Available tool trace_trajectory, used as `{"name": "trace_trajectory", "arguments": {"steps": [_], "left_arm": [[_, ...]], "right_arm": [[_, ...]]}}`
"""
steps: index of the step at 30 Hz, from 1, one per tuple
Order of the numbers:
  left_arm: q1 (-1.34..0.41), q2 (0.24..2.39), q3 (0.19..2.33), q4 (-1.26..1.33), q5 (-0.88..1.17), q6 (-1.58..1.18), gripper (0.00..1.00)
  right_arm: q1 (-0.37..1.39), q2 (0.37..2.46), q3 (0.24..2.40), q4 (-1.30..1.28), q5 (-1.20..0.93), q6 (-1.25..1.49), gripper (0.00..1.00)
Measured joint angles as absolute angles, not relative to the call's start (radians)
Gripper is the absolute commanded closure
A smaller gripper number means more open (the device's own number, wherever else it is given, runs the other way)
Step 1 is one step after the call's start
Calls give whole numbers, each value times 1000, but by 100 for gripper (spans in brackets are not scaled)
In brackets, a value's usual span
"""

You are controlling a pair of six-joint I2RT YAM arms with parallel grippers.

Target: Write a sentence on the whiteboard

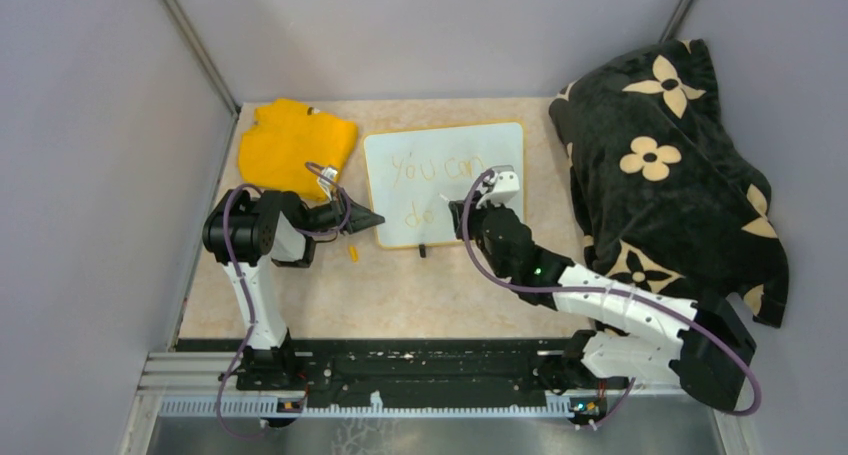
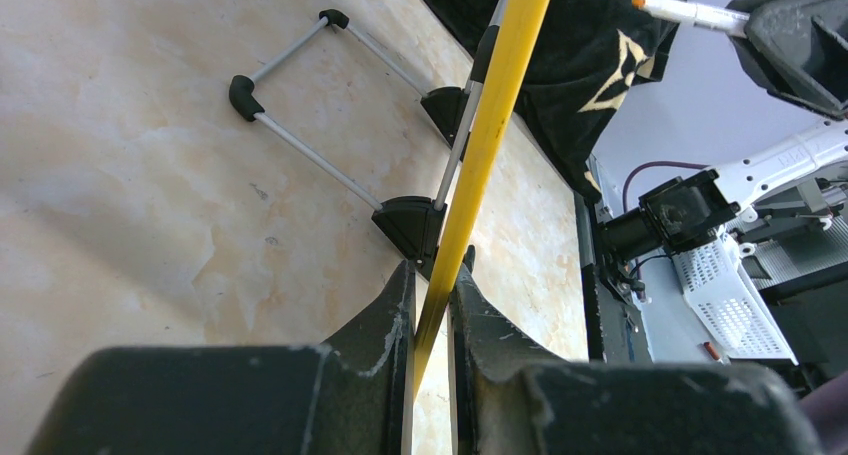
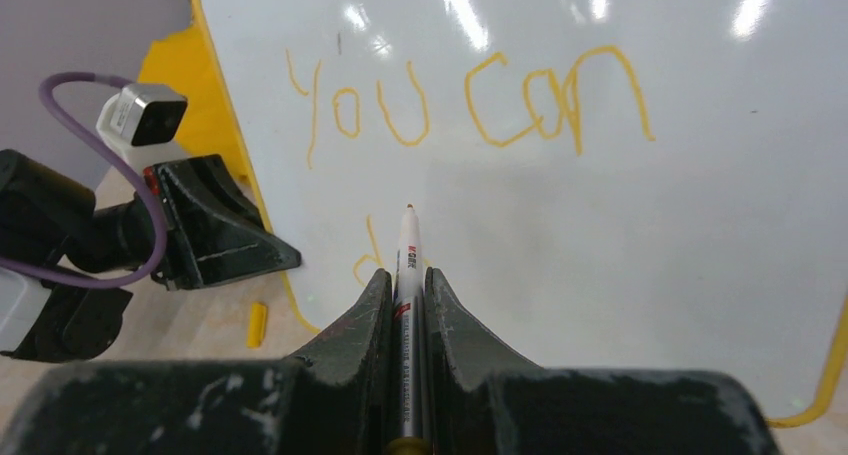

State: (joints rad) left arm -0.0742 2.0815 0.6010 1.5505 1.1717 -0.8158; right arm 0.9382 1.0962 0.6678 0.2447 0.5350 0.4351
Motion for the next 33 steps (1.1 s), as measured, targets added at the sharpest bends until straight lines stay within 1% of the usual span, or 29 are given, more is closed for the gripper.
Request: {"name": "trace_trajectory", "arguments": {"steps": [8, 14, 33], "left_arm": [[-74, 2082, 601, 1551, 1172, -816, 100], [-74, 2082, 601, 1551, 1172, -816, 100], [-74, 2082, 601, 1551, 1172, -816, 100]], "right_arm": [[912, 1053, 661, 228, 616, 351, 100], [912, 1051, 607, 211, 619, 340, 100], [947, 1189, 623, 249, 616, 333, 100]]}}
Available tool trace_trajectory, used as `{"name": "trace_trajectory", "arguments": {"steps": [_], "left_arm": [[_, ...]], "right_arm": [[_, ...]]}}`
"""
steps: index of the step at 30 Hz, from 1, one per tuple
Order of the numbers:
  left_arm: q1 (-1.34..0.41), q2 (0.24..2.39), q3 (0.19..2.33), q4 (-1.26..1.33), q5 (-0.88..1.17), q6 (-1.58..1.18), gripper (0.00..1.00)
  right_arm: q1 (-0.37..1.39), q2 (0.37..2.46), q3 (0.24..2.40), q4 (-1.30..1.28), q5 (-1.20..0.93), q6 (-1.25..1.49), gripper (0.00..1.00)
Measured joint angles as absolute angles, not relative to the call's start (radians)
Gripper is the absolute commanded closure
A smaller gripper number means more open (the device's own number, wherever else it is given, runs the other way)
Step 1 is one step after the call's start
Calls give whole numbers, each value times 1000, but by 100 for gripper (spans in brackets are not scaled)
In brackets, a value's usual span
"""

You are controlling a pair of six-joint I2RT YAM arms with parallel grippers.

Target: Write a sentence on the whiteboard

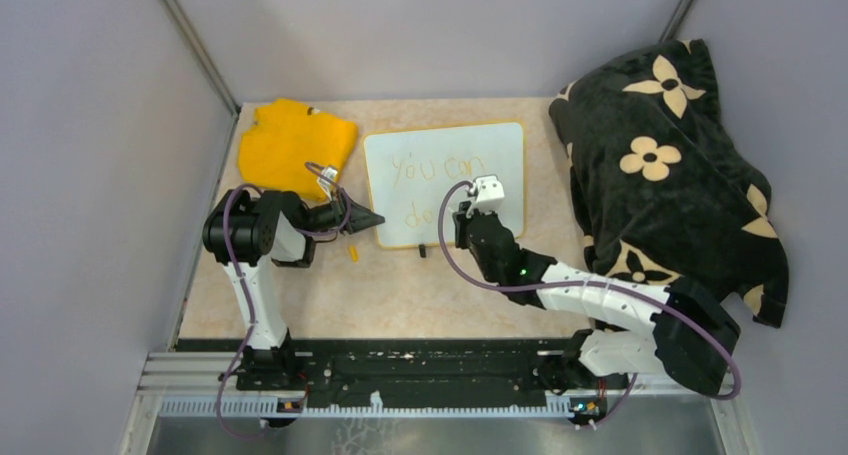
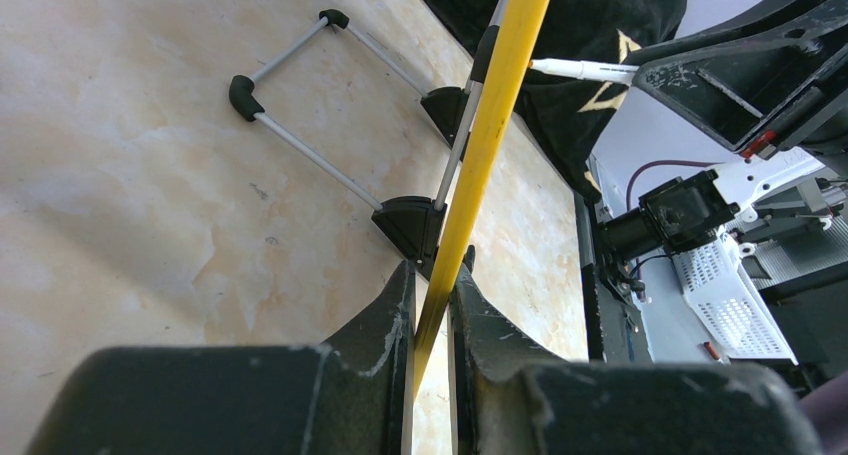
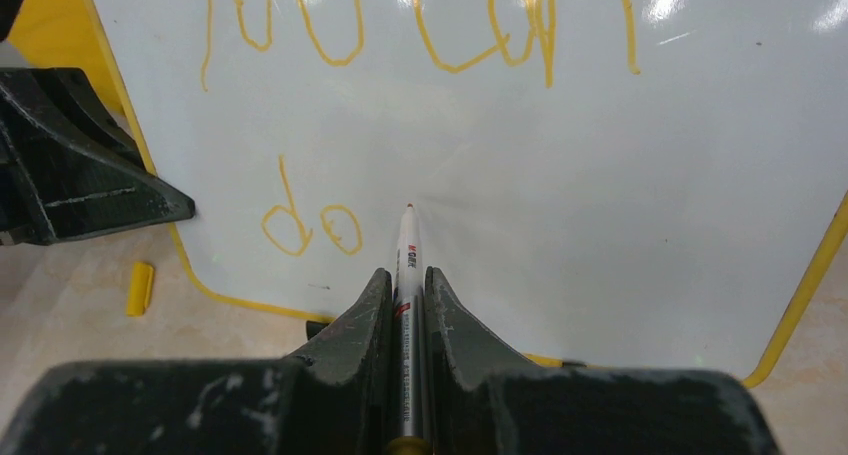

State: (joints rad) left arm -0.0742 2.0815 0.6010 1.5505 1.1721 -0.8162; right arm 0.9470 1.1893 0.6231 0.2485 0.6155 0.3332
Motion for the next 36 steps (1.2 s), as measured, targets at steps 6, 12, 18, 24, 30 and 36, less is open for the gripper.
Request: {"name": "trace_trajectory", "arguments": {"steps": [6, 12, 18, 24, 30, 36], "left_arm": [[-74, 2082, 601, 1551, 1172, -816, 100], [-74, 2082, 601, 1551, 1172, -816, 100], [-74, 2082, 601, 1551, 1172, -817, 100], [-74, 2082, 601, 1551, 1172, -817, 100], [-74, 2082, 601, 1551, 1172, -817, 100], [-74, 2082, 602, 1551, 1172, -818, 100]], "right_arm": [[947, 1206, 644, 274, 616, 333, 100], [947, 1225, 644, 277, 616, 333, 100], [947, 1237, 644, 277, 616, 334, 100], [944, 1242, 644, 276, 616, 344, 100], [940, 1249, 644, 263, 616, 361, 100], [940, 1249, 643, 255, 612, 382, 100]]}}
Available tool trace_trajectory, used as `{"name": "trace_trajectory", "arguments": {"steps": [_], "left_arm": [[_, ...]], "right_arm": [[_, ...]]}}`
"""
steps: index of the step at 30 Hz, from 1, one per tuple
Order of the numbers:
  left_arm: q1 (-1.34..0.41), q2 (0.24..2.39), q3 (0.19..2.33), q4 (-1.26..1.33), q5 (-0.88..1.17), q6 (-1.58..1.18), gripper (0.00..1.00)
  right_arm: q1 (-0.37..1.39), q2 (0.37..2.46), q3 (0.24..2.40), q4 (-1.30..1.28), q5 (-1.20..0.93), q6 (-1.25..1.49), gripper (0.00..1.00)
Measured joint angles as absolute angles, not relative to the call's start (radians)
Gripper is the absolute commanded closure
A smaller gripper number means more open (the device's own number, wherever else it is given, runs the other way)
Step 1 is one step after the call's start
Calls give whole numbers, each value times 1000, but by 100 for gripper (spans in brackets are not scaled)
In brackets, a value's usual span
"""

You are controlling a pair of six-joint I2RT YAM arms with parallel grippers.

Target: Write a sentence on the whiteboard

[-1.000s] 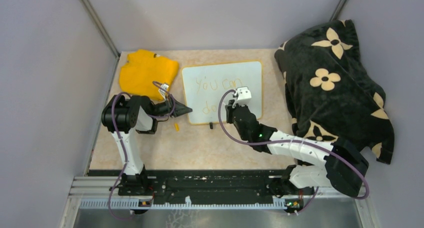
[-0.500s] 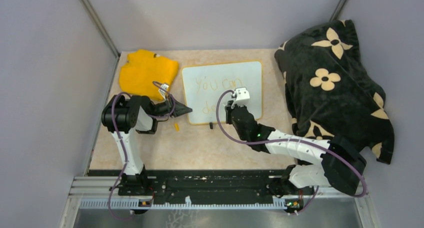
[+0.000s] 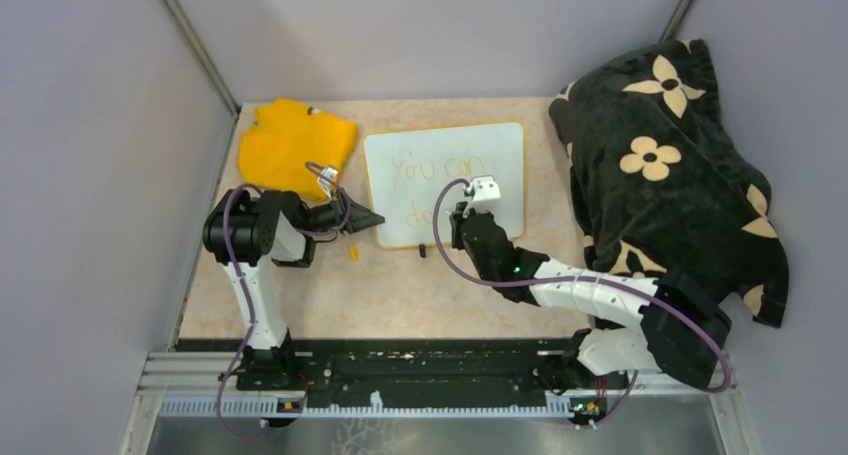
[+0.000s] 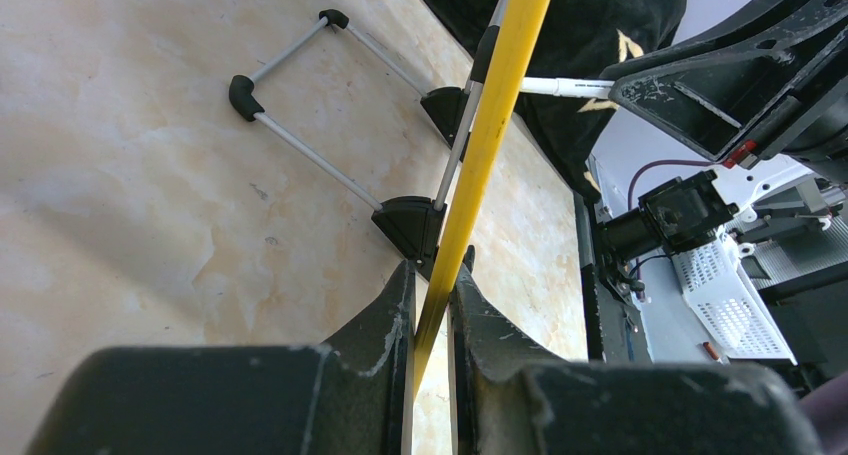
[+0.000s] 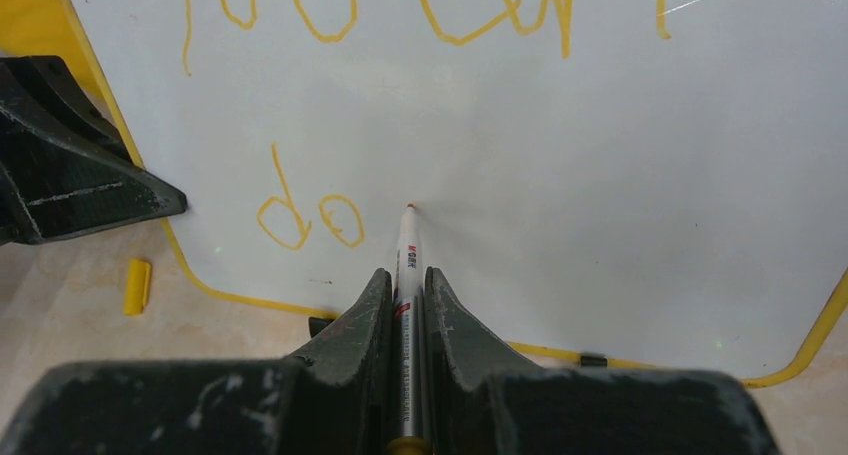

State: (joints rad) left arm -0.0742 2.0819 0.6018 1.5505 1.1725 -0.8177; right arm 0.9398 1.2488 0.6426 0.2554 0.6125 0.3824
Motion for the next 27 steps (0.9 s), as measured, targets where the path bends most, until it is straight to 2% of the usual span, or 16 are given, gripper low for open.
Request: {"name": "trace_trajectory", "arguments": {"steps": [27], "left_arm": [[-74, 2082, 603, 1551, 1174, -818, 100]], "right_arm": [[939, 1193, 577, 193, 602, 439, 100]]}}
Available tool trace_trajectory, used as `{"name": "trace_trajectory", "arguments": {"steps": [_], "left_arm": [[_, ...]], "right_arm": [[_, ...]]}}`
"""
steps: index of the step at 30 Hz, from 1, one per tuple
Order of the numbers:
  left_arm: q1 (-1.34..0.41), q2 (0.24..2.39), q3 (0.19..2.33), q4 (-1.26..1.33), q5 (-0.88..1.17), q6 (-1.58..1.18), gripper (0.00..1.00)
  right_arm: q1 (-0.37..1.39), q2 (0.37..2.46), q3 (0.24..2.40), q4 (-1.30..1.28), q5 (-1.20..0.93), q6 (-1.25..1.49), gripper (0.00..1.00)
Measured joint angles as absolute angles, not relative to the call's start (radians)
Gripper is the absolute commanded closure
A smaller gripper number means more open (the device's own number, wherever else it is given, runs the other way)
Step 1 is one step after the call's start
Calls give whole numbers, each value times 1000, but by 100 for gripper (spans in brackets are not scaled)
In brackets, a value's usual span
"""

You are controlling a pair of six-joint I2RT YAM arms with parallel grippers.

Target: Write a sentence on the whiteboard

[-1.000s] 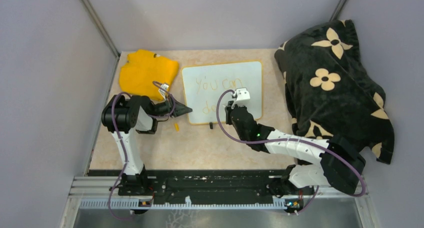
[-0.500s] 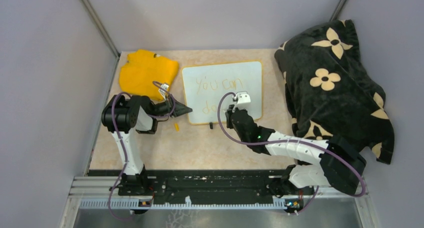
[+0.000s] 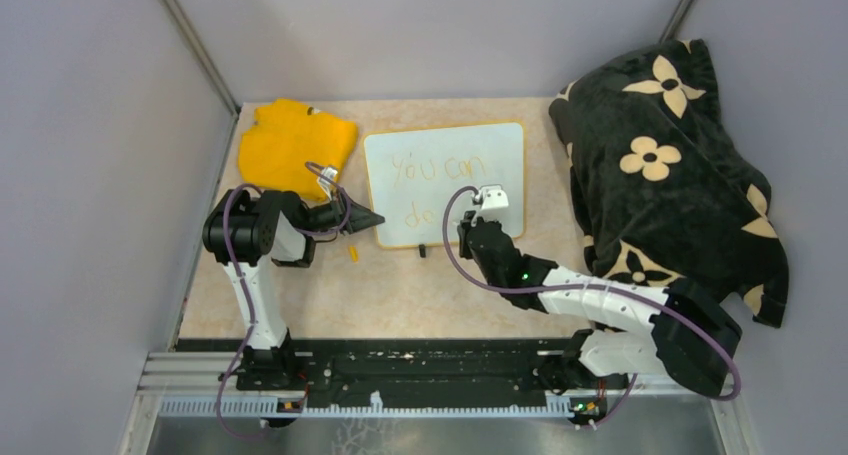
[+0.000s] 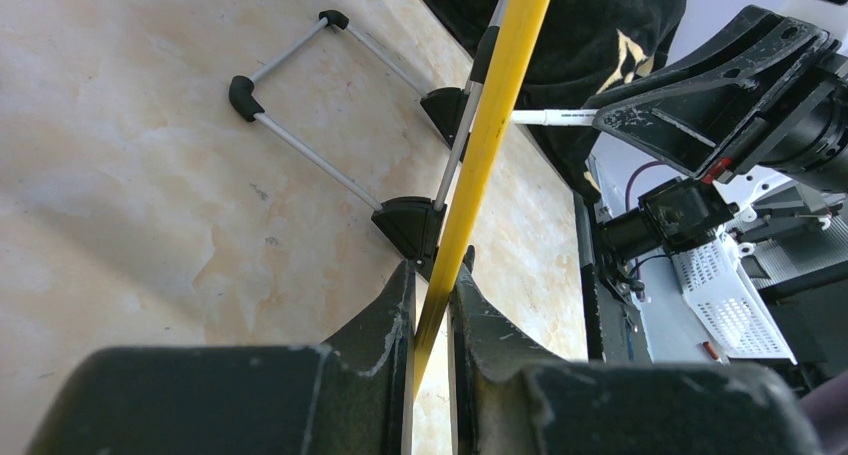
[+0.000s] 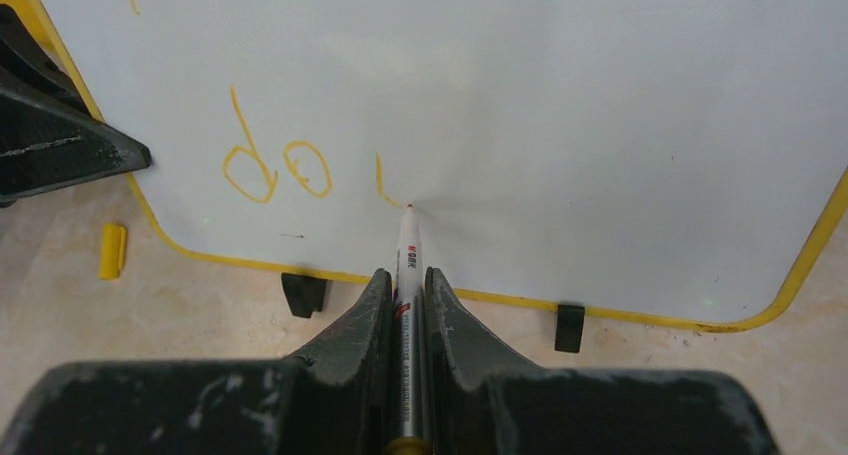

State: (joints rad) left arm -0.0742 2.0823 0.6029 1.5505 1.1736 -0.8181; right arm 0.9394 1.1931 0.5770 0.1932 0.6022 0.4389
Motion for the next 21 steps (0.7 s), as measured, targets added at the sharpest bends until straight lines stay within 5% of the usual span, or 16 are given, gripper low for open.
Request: {"name": "trace_trajectory", "arguments": {"steps": [21], "left_arm": [[-74, 2082, 603, 1551, 1174, -818, 100]], "right_arm": [[939, 1202, 581, 261, 548, 429, 100]]}}
